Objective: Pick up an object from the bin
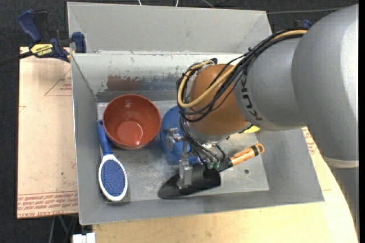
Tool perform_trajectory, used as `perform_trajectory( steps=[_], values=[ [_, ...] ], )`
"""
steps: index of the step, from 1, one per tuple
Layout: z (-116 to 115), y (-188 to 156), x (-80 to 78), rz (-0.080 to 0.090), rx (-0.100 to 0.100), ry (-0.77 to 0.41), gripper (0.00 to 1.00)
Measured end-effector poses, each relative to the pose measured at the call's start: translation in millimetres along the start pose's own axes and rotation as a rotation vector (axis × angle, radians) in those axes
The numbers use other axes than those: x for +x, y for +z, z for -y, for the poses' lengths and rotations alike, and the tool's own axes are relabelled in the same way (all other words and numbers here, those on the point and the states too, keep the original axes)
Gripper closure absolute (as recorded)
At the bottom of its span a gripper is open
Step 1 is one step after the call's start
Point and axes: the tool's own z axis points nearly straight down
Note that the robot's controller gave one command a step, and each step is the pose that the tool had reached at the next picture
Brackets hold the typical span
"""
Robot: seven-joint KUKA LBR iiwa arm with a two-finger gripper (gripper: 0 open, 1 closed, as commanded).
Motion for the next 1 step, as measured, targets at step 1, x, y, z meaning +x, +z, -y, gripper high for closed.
perform_trajectory(
  steps=[1],
  values=[
    [41.3, 2.3, -83.6, 0.003, 0.003, -0.069, 1.0]
  ],
)
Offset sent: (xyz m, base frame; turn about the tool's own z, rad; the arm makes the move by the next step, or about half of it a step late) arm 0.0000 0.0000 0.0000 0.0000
